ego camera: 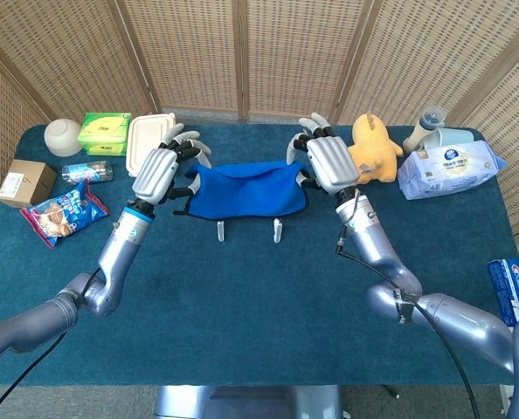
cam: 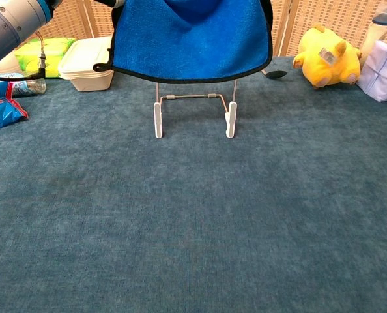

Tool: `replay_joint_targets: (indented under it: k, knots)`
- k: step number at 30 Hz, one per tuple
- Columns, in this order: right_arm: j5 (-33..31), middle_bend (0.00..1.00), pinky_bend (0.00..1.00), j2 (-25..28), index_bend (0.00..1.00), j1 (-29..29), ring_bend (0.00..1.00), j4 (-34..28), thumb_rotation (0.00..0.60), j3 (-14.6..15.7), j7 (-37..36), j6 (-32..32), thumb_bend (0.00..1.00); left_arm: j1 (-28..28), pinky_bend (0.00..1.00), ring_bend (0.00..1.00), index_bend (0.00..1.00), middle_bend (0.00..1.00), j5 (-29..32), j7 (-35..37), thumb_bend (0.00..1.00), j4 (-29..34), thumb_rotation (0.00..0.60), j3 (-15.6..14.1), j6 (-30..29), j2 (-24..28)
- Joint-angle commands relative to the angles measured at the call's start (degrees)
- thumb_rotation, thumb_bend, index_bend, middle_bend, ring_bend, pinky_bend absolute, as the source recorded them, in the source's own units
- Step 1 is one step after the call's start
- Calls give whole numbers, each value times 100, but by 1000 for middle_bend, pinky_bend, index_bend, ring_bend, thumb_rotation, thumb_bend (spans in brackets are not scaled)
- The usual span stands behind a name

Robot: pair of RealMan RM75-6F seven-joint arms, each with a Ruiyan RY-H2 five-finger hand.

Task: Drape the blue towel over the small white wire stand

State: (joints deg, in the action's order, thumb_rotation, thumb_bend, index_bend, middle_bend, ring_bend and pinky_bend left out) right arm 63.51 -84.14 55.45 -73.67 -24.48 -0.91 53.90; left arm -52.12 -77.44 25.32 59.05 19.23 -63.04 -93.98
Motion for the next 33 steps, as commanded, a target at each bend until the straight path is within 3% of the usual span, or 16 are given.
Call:
replay_joint_targets:
  k: [1,21,25,26,28,31,32,33]
  knots:
    - [0,457,43,-12,961,3,145,26,600,12,-6,2,420,4,34,209,828,395,9,9,591,-1,600,-5,7,8]
    - [8,456,43,-40,955,30,145,90,600,109,77,6,418,-23,32,209,828,395,16,55,591,-124,600,-62,47,-43]
    - [66,431,43,-32,887,15,138,132,600,206,90,-53,396,5,29,203,815,388,-6,45,591,-163,600,-131,73,-42]
    - [122,415,42,-7,853,14,129,173,600,285,170,-94,386,20,25,190,790,373,-57,-3,591,-192,600,-204,93,-19]
    - [214,322,19,59,676,20,68,189,600,408,267,-202,342,31,12,137,674,308,-164,-85,592,-206,600,-334,155,59]
    - [410,185,0,141,380,50,1,292,600,589,524,-267,264,8,0,14,280,76,-353,-503,585,-250,600,-580,342,270]
    - [451,163,0,147,325,56,0,323,600,622,581,-265,246,3,0,0,156,19,-375,-651,579,-223,600,-610,366,332]
    - [501,138,0,155,259,64,0,355,600,660,642,-265,226,-3,0,0,91,1,-413,-841,576,-222,600,-643,360,386]
